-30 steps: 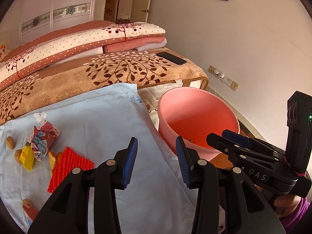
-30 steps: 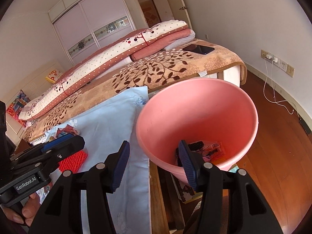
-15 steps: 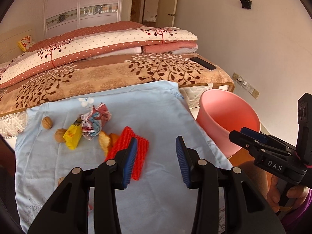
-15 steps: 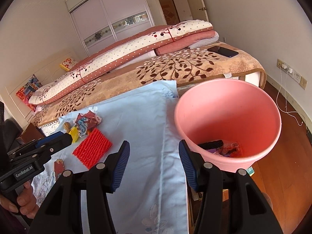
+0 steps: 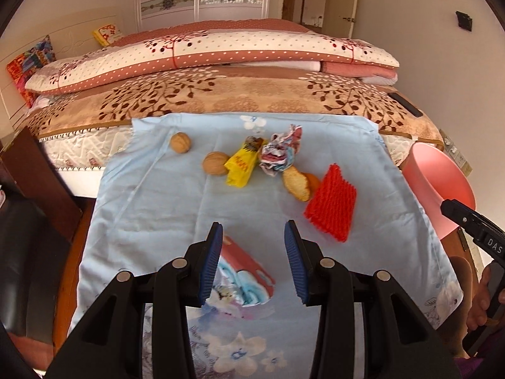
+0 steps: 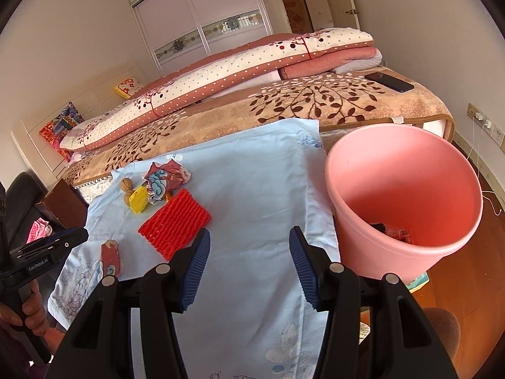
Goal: Collect trash
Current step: 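Move both open tools back over the items on the sheet, then grasp the printed paper wrapper with the left tool while the right tool grasps the red mesh sleeve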
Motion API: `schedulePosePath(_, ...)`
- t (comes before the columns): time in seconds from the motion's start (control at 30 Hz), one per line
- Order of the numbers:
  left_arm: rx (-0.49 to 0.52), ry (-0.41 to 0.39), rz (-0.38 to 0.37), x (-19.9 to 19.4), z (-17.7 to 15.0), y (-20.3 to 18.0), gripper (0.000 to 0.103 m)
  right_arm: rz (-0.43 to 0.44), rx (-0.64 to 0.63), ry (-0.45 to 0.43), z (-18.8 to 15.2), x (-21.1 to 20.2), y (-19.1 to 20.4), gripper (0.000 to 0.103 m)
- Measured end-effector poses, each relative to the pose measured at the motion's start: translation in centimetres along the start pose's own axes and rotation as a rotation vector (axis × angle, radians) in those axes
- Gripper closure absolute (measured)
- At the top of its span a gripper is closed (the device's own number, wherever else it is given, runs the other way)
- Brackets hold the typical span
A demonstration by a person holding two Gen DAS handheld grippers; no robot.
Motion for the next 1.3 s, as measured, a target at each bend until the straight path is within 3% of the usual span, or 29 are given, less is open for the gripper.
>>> schedulePosePath(0.17,-0.120,0.046,0.020,0.1,-0.4,3.2,0.062,0.017,-0.038,0.002,0.4,0.5,0.9,0.051)
schedulePosePath(0.33,-0.199,0.112,0.003,1.0,-1.1,3.8,0.062,0.031,-0.050,0.009,0.4,1.0,1.4,0.051)
schedulePosePath(0.77,-0.152,0.231,0.011,4.4,-3.1,2.0,0.062,0.030,-0.072,0.035,-0.1,1.9,1.9,0.051)
schedulePosePath(0.8,-0.160,0.233,0.005,4.5,-3.2,2.1,0.064,0.032,-0.074,0.038,-0.1,2.0,2.1,0.051)
schedulePosePath(0.83,-0.171,0.235,-0.004,4.5,-3.2,2.3,0.073,0.034,-0.077,0.040,-0.1,2.0,2.2,0.051)
schedulePosePath(0.93,-0.191,0.242,-0.022,4.5,-3.3,2.8,0.086,0.038,-0.096,0.045,-0.1,2.3,2.9,0.051)
schedulePosePath(1.1,-0.190,0.213,-0.044,3.8,-2.9,3.1,0.093,0.048,-0.131,0.055,0.0,2.7,4.3,0.051)
schedulePosePath(1.3,-0.187,0.134,-0.061,2.5,-1.7,3.6,0.094,0.075,-0.169,0.079,0.3,3.8,6.4,0.051)
Point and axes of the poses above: each gripper's, at about its wrist camera, not at the fingertips, and x roughly the way its jaws point, y to its left, z to its top, the point moved 5 cm from there along x, roughly the way its jaws point, and after that the axes turned 8 degrees about -x, right-handed, at the moved point
